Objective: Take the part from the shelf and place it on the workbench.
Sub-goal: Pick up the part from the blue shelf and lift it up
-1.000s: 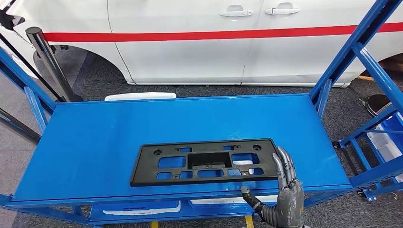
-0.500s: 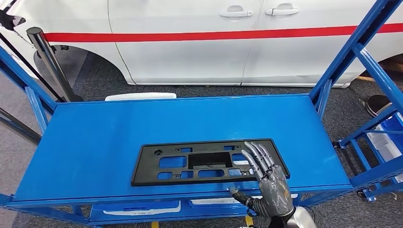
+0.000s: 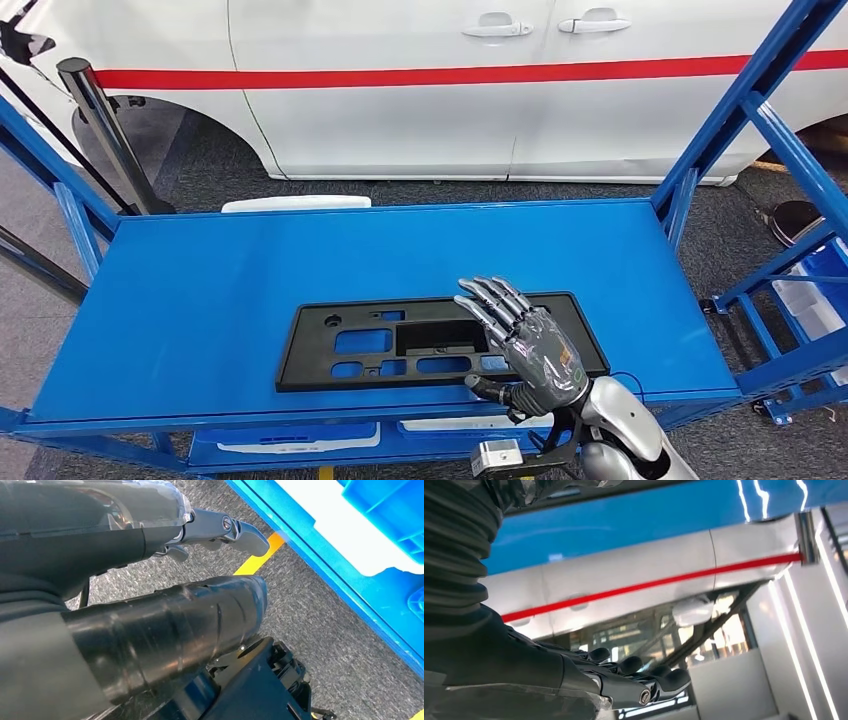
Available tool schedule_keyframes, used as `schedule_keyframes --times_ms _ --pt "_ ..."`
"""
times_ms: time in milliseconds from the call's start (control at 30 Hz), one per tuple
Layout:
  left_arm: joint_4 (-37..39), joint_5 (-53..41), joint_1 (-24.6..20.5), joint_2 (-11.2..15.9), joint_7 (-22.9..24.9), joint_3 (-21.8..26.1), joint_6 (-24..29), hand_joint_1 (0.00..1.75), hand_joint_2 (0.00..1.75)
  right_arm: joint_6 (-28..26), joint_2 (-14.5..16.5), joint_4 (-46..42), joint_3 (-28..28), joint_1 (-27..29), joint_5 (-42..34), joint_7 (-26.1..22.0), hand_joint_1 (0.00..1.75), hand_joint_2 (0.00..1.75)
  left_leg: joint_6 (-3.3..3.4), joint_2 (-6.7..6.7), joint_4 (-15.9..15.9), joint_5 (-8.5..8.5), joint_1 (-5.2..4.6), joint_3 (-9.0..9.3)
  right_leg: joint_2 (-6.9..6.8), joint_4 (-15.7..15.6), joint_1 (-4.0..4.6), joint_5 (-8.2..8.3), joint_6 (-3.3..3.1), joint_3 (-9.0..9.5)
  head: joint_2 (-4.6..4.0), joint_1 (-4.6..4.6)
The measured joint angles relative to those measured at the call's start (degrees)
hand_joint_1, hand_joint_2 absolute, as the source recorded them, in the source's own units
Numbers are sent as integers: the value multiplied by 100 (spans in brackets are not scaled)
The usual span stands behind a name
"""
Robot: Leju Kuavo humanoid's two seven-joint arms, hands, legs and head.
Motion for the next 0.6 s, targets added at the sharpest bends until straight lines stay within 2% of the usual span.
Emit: schedule_keyframes --times_ms 133,200,600 --pt "0 21 -5 1 26 -1 0 0 0 737 -299 148 203 -291 -496 3 0 175 0 -1 0 0 -1 2 -1 0 0 0 0 -1 0 0" --pt "0 25 -7 1 31 0 -1 0 0 939 -412 227 281 -408 -624 -9 0 175 0 -1 1 -1 -1 1 -3 -1 0 0 0 -1 0 0" --pt "0 36 -12 3 -6 0 21 0 0 1226 -650 479 611 -808 -729 10 0 175 1 -1 0 -2 -1 -1 -5 -1 0 0 0 -1 0 0"
